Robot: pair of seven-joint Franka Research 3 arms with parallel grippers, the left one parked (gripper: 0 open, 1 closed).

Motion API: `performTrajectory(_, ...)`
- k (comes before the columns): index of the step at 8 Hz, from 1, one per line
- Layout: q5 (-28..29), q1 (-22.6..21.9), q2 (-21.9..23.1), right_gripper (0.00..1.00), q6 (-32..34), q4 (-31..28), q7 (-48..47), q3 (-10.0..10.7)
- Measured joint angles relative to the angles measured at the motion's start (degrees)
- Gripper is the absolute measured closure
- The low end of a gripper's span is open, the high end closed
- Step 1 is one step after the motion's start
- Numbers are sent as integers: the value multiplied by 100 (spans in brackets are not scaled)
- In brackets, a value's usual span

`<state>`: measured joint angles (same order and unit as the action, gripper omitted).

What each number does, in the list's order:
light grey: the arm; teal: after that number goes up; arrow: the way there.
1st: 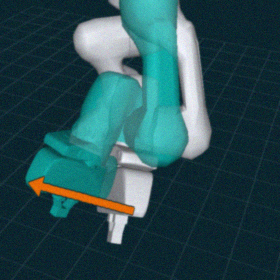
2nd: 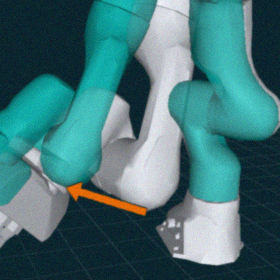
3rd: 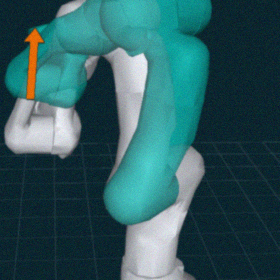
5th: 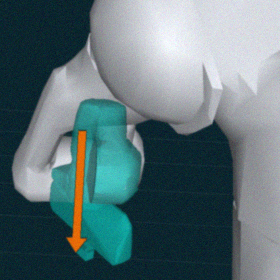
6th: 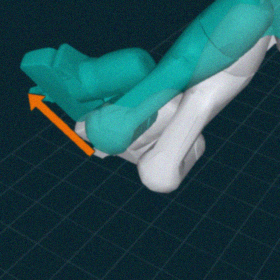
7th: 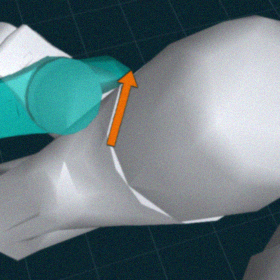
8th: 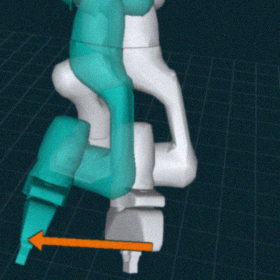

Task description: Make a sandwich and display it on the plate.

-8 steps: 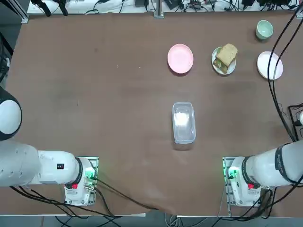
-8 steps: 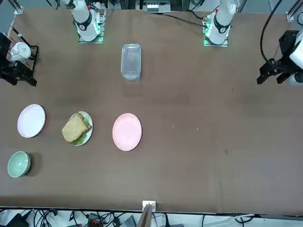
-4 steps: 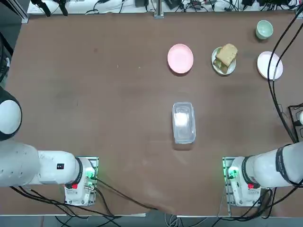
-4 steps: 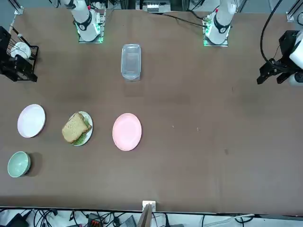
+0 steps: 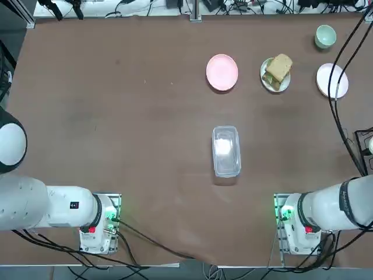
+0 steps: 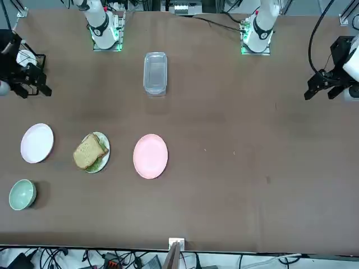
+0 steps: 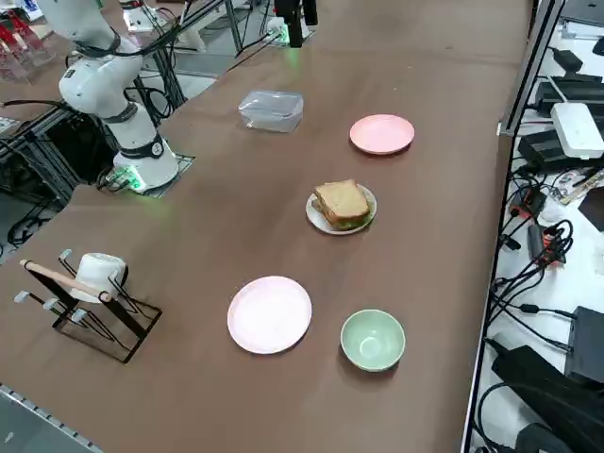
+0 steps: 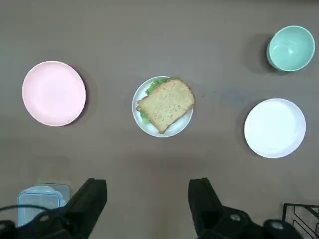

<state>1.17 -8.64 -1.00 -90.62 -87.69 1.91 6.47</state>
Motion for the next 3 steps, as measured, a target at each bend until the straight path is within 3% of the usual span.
performTrajectory(1, 0, 151, 0, 0, 1, 0, 0, -166)
performTrajectory(3, 0, 357, 0, 0, 1, 0, 6, -268)
